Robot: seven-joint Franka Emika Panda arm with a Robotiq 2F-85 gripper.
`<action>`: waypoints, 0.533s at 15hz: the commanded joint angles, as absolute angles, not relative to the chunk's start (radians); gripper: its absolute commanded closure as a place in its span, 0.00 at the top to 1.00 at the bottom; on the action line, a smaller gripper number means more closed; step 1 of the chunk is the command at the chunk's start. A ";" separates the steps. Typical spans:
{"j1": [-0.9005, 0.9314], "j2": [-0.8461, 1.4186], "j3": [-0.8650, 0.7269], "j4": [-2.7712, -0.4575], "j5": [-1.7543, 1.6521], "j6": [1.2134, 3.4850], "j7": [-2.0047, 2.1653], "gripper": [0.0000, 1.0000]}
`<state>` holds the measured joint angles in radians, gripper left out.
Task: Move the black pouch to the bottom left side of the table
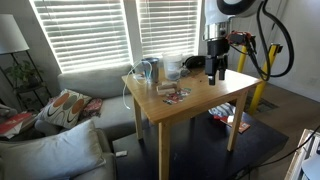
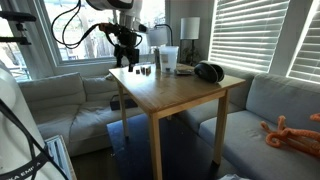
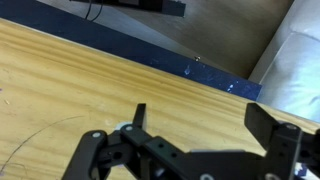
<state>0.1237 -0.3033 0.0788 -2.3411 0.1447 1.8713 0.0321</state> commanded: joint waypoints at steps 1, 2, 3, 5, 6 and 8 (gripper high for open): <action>0.116 -0.303 0.086 -2.340 0.146 1.869 0.030 1.00; 0.116 -0.303 0.086 -2.340 0.146 1.869 0.030 1.00; 0.108 -0.291 0.086 -2.314 0.107 1.873 0.023 1.00; 0.098 -0.277 0.085 -2.251 0.000 1.864 -0.037 1.00; 0.099 -0.273 0.077 -2.219 -0.034 1.867 -0.089 1.00; 0.095 -0.251 0.064 -2.138 -0.091 1.859 -0.180 1.00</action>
